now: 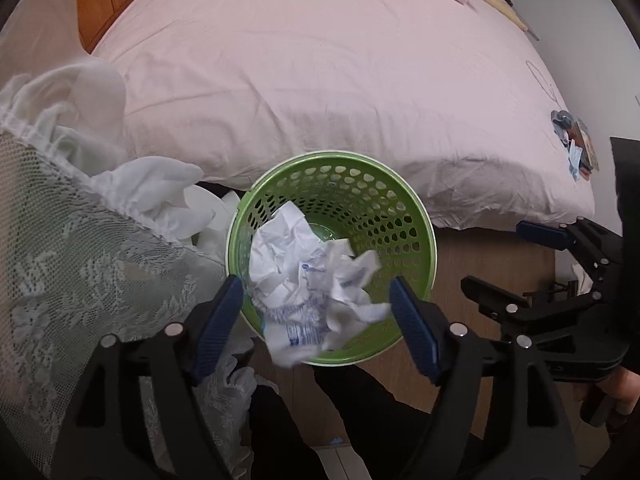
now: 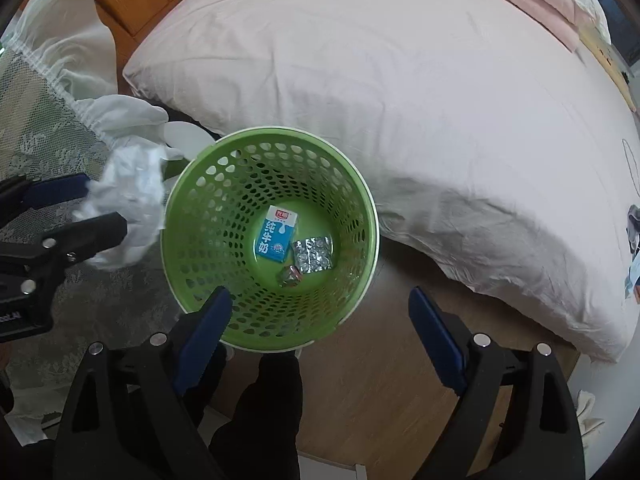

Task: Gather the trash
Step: 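Drop the tissue with the left tool while the right tool drops the blister pack into the wastebasket, then return to the bed and grasp the green snack wrapper with the left tool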

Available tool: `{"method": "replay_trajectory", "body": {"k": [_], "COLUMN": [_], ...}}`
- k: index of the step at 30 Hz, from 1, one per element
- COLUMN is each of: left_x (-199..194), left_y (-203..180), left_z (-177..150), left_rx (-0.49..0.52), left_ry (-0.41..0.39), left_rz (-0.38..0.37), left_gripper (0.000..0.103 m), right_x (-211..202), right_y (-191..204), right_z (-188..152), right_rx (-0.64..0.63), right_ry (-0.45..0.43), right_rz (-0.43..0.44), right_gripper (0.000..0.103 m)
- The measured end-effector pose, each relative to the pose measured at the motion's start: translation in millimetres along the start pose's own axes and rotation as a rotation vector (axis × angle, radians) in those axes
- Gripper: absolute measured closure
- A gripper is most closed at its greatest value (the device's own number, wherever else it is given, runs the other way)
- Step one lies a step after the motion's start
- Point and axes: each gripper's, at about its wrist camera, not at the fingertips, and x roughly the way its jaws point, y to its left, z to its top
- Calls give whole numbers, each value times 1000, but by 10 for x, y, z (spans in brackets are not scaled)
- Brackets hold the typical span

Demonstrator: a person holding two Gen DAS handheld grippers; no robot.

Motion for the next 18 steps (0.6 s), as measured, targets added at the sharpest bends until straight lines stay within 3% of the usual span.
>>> {"method": "replay_trajectory", "body": {"k": [2, 5, 9, 13, 18], "left_x": [-42, -339, -942, -1705, -2545], "left_y": [-19, -16, 89, 303, 705], "left_z": [-3, -33, -18, -178, -561], "left_rx": [9, -5, -76, -157, -296], "left_ry": [0, -65, -151, -286, -429], "left_rz": [5, 33, 74, 128, 249], "left_gripper": [28, 20, 14, 10, 8], "right_x": [-20, -110, -314, -740, -1387], "right_y": [-37, 5, 152, 480, 1036], "right_z": [-4, 44, 144, 301, 436], "right_rx": [1, -11, -50, -111, -197], "right_ry": [-1, -15, -60, -132, -253], "right_rz": [-2, 1, 16, 54, 131], "right_gripper": [14, 14, 14, 14, 3]}}
